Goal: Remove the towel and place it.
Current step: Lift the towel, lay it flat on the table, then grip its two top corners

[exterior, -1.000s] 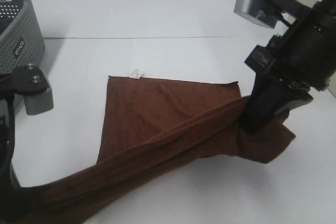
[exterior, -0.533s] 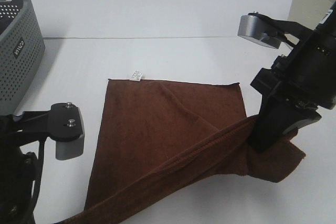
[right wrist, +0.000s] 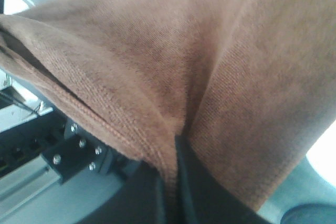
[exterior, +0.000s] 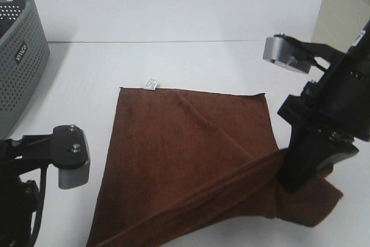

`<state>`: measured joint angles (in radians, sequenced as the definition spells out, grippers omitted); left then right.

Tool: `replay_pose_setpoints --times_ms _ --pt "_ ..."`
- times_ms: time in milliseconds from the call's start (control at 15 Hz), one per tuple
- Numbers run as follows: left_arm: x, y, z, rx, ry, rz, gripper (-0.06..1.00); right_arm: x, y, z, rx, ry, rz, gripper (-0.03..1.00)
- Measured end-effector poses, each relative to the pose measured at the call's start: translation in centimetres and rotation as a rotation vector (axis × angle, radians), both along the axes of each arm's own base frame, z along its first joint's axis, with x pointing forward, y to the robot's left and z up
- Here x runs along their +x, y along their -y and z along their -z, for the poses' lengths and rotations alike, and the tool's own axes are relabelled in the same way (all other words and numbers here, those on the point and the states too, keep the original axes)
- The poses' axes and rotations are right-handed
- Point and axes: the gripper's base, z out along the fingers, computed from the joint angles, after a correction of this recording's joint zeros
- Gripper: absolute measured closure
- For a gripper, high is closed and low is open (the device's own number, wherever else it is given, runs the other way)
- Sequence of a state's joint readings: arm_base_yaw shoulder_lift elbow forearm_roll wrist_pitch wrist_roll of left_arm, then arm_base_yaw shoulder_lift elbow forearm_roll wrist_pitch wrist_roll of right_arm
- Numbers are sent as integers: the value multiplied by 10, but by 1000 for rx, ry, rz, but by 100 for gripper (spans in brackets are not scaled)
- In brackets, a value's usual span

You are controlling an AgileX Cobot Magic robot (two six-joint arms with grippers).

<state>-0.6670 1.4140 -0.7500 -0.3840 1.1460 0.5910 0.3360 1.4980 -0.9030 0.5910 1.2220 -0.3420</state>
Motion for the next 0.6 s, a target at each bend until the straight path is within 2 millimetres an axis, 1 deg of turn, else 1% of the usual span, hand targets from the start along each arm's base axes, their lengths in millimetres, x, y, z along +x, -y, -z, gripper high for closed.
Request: replay_pose_setpoints --times_ms 267,333,533,600 --pt "-6 -1 2 -17 -50 21 94 -21 6 24 -16 -105 -3 96" --pt "-9 1 3 -14 -55 45 94 -29 8 33 -8 -125 -6 95" --pt "-20 15 13 16 -97 155 94 -33 9 39 3 -123 3 92" --pt "-23 19 15 25 -109 184 94 -32 8 39 15 -113 2 89"
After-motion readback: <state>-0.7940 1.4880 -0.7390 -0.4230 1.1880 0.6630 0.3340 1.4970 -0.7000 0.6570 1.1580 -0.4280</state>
